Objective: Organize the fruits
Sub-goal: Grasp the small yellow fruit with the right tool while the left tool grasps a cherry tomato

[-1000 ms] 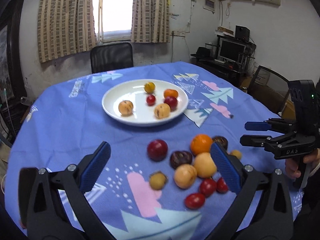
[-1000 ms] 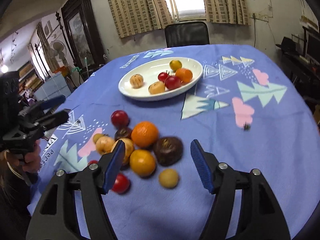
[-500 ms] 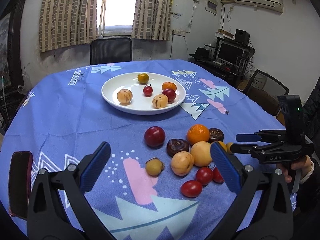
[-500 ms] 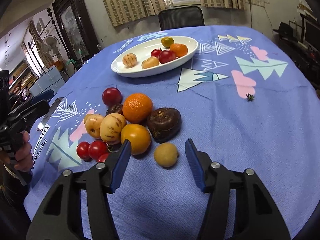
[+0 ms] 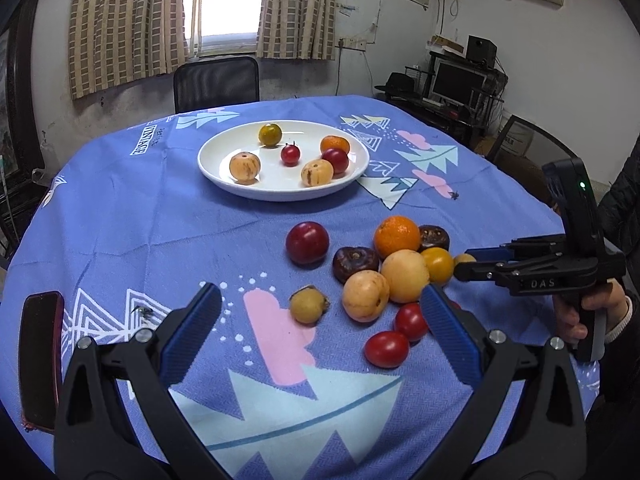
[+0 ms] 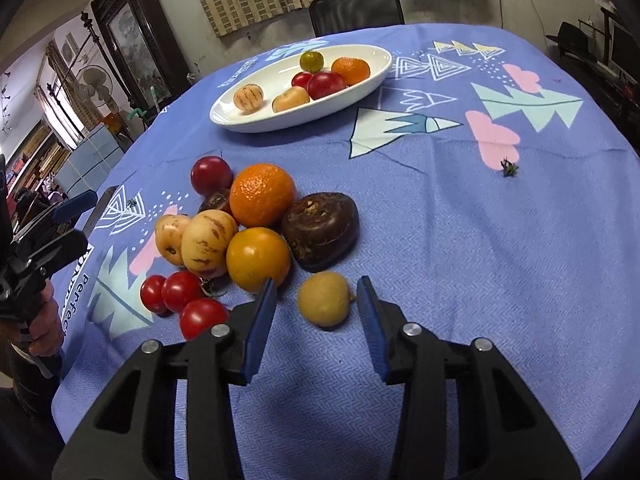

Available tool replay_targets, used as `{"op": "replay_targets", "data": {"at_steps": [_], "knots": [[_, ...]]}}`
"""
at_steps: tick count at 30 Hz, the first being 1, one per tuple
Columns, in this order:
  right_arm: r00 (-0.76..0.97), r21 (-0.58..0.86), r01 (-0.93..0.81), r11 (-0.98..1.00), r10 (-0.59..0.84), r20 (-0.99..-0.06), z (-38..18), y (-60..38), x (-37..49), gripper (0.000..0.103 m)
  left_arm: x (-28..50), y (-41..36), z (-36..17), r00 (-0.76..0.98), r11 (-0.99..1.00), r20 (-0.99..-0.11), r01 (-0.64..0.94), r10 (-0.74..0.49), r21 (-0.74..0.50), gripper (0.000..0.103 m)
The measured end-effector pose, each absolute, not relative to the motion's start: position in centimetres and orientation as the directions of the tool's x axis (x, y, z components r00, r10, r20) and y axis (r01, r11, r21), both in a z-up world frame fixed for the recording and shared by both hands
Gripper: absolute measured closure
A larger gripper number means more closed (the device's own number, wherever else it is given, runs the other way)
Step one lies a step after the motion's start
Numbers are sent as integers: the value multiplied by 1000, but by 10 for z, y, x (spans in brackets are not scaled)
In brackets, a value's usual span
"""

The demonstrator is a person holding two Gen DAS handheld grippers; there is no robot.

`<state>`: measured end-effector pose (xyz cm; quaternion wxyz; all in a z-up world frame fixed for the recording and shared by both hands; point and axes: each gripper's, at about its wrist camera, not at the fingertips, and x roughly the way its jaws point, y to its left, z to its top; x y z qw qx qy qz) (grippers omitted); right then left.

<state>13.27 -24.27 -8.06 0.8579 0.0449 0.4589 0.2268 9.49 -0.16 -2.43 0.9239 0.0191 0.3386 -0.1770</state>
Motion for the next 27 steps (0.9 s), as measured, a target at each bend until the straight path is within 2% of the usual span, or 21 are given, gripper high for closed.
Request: {"op": "replay_targets", "data": {"at_steps": [3, 7, 10, 13, 15, 18, 27], "knots": [[465, 312, -328, 892, 440, -768, -83, -248, 135, 73, 91, -5, -26, 696, 928, -638, 365, -329, -80, 2], [461, 342, -320, 884, 460, -759, -85, -252, 136, 74, 88, -12, -31, 673, 913, -653, 401, -347, -72, 4], [458, 357, -317, 879, 472, -753, -84, -254, 136, 74, 85, -18, -35, 645, 893, -665, 442, -377, -78, 10], [457, 365, -314, 876, 477, -751, -84, -255, 135, 74, 84, -28, -42, 608, 868, -684, 490, -404, -77, 24], [456, 366, -313, 877, 476, -752, -85, -255, 135, 74, 84, -33, -48, 578, 853, -703, 515, -415, -81, 45], [456, 366, -313, 876, 477, -752, -85, -256, 136, 74, 87, -39, -60, 535, 843, -737, 531, -412, -86, 59], [456, 363, -314, 877, 475, -753, -85, -255, 136, 74, 93, -45, -73, 516, 850, -770, 524, -375, -63, 60]]}}
